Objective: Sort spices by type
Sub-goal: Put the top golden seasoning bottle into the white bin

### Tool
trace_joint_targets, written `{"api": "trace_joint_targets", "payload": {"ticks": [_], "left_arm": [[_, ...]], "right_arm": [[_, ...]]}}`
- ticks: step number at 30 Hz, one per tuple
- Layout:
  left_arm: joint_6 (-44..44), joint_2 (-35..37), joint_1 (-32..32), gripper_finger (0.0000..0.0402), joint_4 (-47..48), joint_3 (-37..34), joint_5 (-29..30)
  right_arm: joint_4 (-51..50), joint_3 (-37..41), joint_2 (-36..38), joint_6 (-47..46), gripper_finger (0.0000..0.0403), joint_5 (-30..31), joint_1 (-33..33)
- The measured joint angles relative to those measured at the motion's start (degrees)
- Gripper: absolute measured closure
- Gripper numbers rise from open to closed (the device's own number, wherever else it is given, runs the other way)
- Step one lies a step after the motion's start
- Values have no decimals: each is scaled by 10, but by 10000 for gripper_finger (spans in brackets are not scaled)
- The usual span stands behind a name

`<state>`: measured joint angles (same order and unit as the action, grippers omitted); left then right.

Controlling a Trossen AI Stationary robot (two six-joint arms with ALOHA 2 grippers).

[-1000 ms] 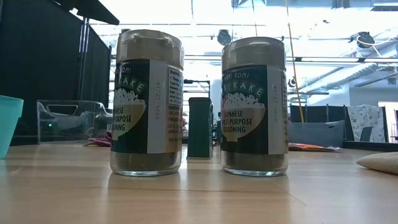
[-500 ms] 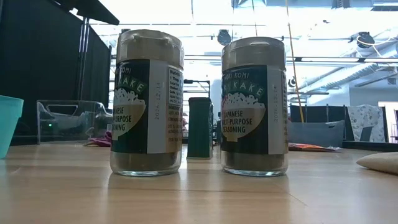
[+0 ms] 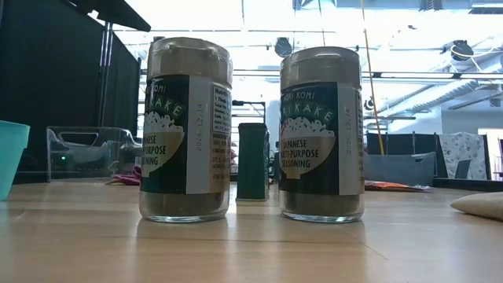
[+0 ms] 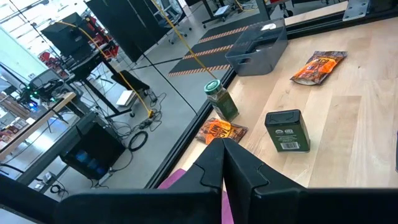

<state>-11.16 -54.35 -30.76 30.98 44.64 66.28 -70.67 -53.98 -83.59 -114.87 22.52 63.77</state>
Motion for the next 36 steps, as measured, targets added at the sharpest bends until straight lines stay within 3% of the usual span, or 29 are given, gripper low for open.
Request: {"api": "trace_joint_targets", "payload": {"ticks": [17, 36], "left_arm": [[0, 0, 0, 391, 0, 0, 0], [0, 0, 0, 391, 0, 0, 0]], "right_arm": [[-1, 0, 0, 6, 84, 1, 0], [-10, 0, 26, 20, 85, -20, 0]]}}
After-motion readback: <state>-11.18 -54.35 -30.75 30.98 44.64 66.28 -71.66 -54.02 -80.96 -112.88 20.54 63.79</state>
